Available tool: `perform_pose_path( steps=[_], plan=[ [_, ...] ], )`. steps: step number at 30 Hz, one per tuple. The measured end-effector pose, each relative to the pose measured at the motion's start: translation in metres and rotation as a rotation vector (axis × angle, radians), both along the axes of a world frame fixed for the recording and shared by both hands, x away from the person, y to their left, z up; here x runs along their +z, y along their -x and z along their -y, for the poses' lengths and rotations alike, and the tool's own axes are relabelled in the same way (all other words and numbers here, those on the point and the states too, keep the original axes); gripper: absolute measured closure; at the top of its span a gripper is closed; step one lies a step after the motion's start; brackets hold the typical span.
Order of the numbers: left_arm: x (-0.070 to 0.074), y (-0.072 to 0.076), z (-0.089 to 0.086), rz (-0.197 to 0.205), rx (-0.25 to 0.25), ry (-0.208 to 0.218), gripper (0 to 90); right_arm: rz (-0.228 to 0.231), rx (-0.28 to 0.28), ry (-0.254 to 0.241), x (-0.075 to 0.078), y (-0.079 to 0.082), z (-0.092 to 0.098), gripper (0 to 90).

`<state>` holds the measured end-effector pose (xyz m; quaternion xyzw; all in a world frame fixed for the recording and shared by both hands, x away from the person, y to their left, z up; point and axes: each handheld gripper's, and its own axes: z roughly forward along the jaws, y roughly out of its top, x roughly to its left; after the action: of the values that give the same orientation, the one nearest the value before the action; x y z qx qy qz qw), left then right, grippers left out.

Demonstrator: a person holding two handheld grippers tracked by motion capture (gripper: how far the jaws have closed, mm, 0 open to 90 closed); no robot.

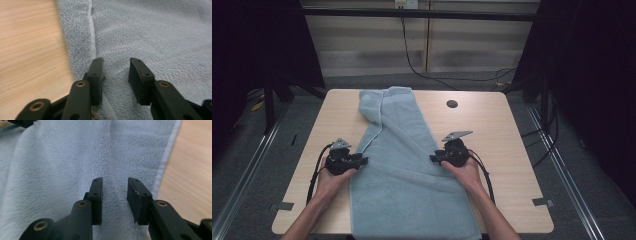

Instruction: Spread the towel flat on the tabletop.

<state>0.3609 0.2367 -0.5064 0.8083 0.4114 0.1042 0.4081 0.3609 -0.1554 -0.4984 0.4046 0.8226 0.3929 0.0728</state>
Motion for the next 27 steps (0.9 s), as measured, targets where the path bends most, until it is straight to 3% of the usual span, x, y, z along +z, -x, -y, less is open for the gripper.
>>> perform_pose_path(
  steps=[5, 9, 13, 20, 23, 26, 27],
  plan=[
    [0.002, 0.014, 0.003, 0.015, -0.046, -0.040, 58.2, 0.005, -0.019, 0.007, -0.006, 0.008, 0.009, 65.0],
    [0.002, 0.026, 0.008, 0.006, -0.106, -0.020, 55.3, 0.006, -0.008, 0.024, -0.005, 0.031, 0.027, 65.4],
    [0.003, 0.040, 0.026, 0.009, -0.187, -0.039, 53.9, 0.020, -0.001, 0.078, -0.001, 0.064, 0.041, 65.4],
    [0.007, 0.078, 0.050, 0.001, -0.314, -0.065, 52.2, 0.011, -0.039, 0.056, 0.000, 0.132, 0.070, 65.4],
    [0.009, 0.101, 0.051, -0.017, -0.347, -0.069, 53.4, -0.020, -0.024, 0.045, 0.002, 0.163, 0.075, 65.2],
    [0.012, 0.120, 0.047, -0.094, -0.405, -0.029, 54.9, -0.029, 0.002, 0.045, 0.004, 0.185, 0.070, 61.0],
    [0.013, 0.125, 0.046, -0.081, -0.393, -0.035, 58.9, -0.037, 0.012, 0.041, 0.005, 0.188, 0.067, 59.0]
  ],
)
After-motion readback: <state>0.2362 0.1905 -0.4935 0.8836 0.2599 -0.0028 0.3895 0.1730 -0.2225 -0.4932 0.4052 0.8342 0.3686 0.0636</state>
